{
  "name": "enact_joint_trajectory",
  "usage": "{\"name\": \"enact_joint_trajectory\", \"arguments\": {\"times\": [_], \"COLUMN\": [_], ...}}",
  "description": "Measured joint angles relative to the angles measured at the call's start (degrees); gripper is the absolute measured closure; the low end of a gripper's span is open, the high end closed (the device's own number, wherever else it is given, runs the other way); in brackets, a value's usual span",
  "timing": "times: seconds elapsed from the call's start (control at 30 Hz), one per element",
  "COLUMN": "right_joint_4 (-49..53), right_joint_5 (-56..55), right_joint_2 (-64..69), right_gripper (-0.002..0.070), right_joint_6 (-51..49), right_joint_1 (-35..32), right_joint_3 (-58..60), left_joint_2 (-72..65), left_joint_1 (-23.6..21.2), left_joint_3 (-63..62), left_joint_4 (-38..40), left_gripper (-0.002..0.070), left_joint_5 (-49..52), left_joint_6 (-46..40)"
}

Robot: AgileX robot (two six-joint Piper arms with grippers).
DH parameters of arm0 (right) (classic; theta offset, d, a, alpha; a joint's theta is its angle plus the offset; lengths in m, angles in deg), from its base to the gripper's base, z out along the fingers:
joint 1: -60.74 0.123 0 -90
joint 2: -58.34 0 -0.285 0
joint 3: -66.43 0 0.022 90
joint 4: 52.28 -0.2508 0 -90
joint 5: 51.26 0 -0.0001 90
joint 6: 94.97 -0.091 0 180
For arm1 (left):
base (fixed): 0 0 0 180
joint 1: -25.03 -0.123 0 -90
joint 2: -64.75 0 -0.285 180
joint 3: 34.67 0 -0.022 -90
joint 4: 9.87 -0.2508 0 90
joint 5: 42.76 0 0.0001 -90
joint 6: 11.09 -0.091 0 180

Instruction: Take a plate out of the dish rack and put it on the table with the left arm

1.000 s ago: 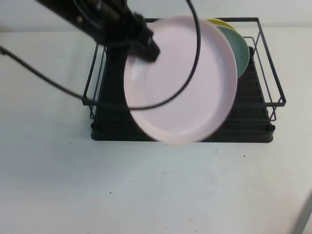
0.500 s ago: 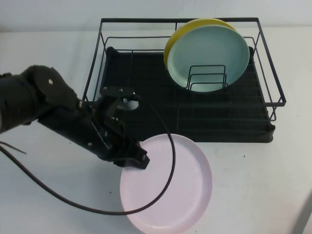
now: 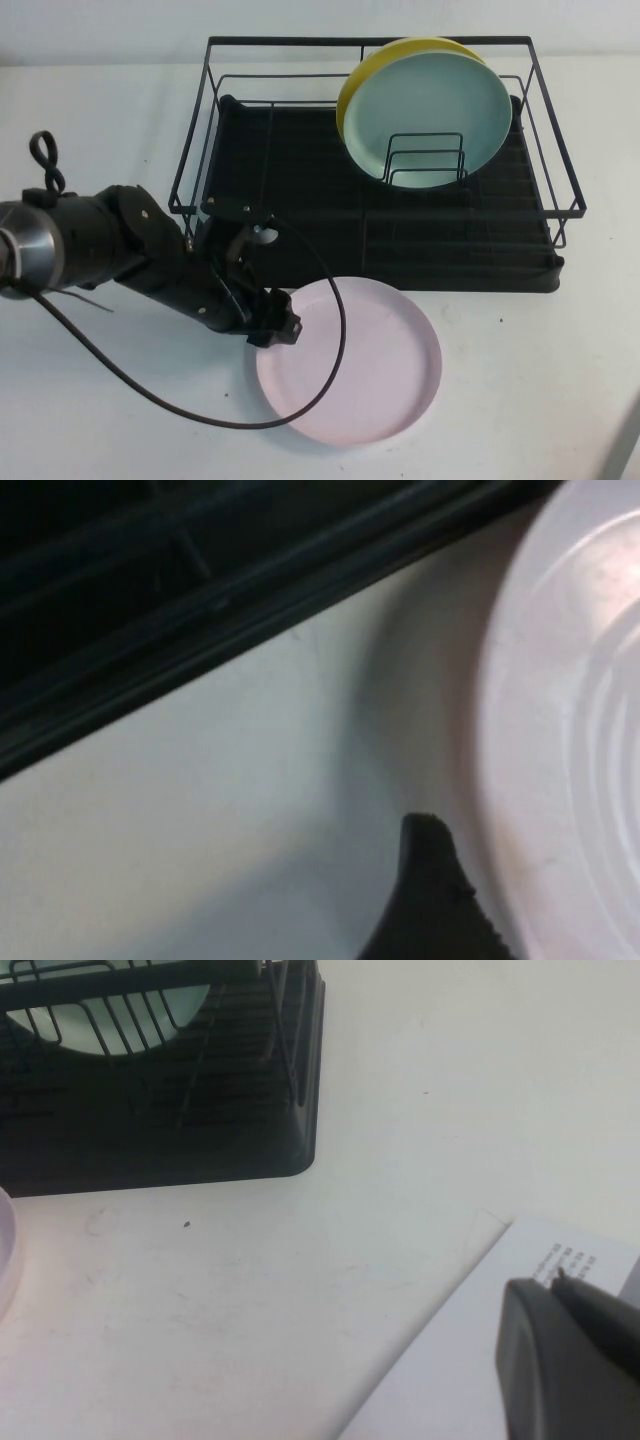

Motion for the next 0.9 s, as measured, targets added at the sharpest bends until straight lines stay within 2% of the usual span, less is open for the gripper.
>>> {"name": "enact_joint_trajectory", "arguments": {"times": [0.13, 0.23, 0.33, 0.47, 0.53, 0.63, 0.9], "right_joint_4": [0.00, 0.00, 0.00, 0.00, 0.00, 0.00, 0.00], "right_joint_5": [0.00, 0.00, 0.00, 0.00, 0.00, 0.00, 0.00], "right_joint_2": [0.00, 0.00, 0.00, 0.00, 0.00, 0.00, 0.00], "right_gripper": [0.0694, 0.0694, 0.0694, 0.0694, 0.0694, 0.0694, 0.0694], "right_joint_6": [0.00, 0.00, 0.00, 0.00, 0.00, 0.00, 0.00], "right_joint_1": [0.00, 0.00, 0.00, 0.00, 0.00, 0.00, 0.00], "right_joint_3": [0.00, 0.00, 0.00, 0.00, 0.00, 0.00, 0.00], "left_joint_2": [-0.30, 1.40, 6.65, 16.50, 22.02, 31.93, 54.88], "left_joint_1": [0.10, 0.10, 0.10, 0.10, 0.10, 0.10, 0.10], "left_joint_3": [0.00, 0.00, 0.00, 0.13, 1.42, 5.09, 21.70], "left_joint_4": [-3.18, -8.03, -15.83, -24.92, -26.66, -27.47, -27.62], "left_gripper": [0.0256, 0.0271, 0.0365, 0.0580, 0.0631, 0.0664, 0.0674], "left_joint_5": [-0.65, -0.79, -0.49, 0.75, 0.87, 0.20, -6.17], "left_joint_6": [0.55, 4.11, 8.83, 15.42, 16.49, 17.86, 20.62]}}
